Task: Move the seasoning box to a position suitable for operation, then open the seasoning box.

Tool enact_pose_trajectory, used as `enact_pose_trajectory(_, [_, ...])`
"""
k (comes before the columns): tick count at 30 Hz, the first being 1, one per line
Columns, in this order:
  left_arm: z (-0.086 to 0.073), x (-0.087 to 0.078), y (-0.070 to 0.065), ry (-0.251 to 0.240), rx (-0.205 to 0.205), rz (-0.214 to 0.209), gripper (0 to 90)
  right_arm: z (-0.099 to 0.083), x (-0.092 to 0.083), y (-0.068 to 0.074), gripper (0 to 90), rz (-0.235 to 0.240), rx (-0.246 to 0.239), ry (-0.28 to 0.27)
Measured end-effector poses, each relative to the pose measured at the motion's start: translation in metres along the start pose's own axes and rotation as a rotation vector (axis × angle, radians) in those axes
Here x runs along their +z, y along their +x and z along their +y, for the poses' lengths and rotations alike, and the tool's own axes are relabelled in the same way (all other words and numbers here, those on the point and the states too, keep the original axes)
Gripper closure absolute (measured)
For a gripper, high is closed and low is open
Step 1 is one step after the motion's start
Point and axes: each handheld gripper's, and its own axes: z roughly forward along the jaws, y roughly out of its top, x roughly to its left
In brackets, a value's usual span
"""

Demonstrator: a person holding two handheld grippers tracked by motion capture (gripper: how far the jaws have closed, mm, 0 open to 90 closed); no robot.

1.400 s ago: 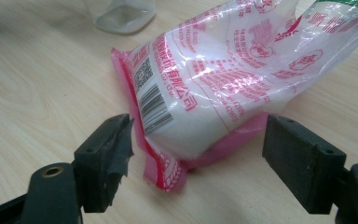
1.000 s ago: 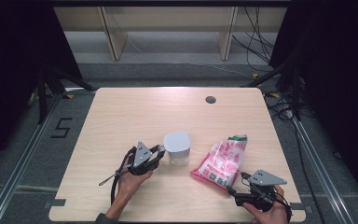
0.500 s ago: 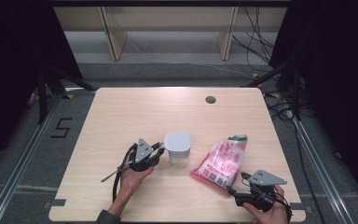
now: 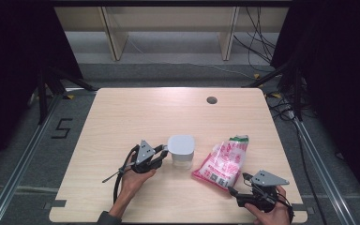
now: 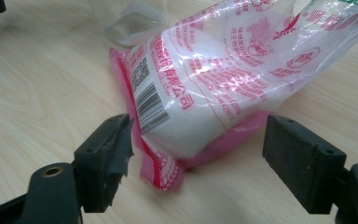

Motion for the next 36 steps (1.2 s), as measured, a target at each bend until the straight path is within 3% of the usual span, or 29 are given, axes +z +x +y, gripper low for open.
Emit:
enact_pose_trajectory(6, [0.003,-0.011,0.002,0.029,-0.036,-0.033,49.2,0.0,-0.001,-0.002,24.8,0.002,0.003,0.004])
enact_pose_trajectory(9, [0.005,-0.019,0.003,0.042,-0.063,-0.058,46.5,-0.001,0.0,-0.003,24.8,0.008,0.008,-0.001])
enact_pose_trajectory(10, [0.006,-0.021,0.003,0.034,-0.075,-0.06,44.8,-0.001,-0.001,0.0,24.8,0.004,0.03,0.008])
enact_pose_trajectory(12, [0.008,-0.027,0.005,0.029,-0.072,-0.058,45.0,-0.001,0.0,-0.003,24.7,0.008,0.01,0.002])
enact_pose_trajectory(14, [0.011,-0.033,0.005,0.024,-0.058,-0.064,48.6,-0.001,0.001,-0.002,24.4,0.01,0.026,0.005])
enact_pose_trajectory(16, [0.015,-0.039,0.006,0.01,-0.038,-0.053,55.1,-0.001,0.001,-0.004,24.4,0.013,-0.015,0.004])
enact_pose_trajectory(17, [0.016,-0.041,0.006,0.002,-0.035,-0.051,59.8,-0.001,0.0,-0.003,24.3,0.001,0.001,0.009])
enact_pose_trajectory(19, [0.019,-0.045,0.007,0.005,0.005,-0.036,68.6,-0.001,0.0,-0.004,24.4,-0.007,-0.016,-0.001])
enact_pose_trajectory(21, [0.02,-0.048,0.006,0.016,0.043,-0.006,74.3,-0.001,0.0,-0.003,24.3,-0.001,0.0,0.004])
enact_pose_trajectory(23, [0.022,-0.05,0.006,0.003,0.053,-0.003,80.1,-0.001,0.001,-0.003,24.4,0.01,-0.002,0.004])
enact_pose_trajectory(25, [0.023,-0.051,0.006,-0.009,0.042,0.007,82.1,-0.001,0.0,-0.001,24.3,0.009,0.025,0.009])
enact_pose_trajectory(27, [0.023,-0.052,0.008,-0.021,0.005,0.002,84.0,-0.001,0.001,-0.001,24.3,0.007,0.024,0.01])
enact_pose_trajectory(31, [0.023,-0.053,0.009,-0.04,-0.016,-0.005,85.3,-0.001,0.001,-0.003,24.4,0.002,0.015,0.006])
enact_pose_trajectory(33, [0.025,-0.054,0.008,-0.037,0.018,0.002,85.5,-0.001,0.001,-0.004,24.4,0.004,0.001,0.007])
enact_pose_trajectory(36, [0.029,-0.055,0.004,-0.047,0.028,-0.003,85.7,-0.001,0.0,-0.003,24.5,-0.01,0.006,0.006])
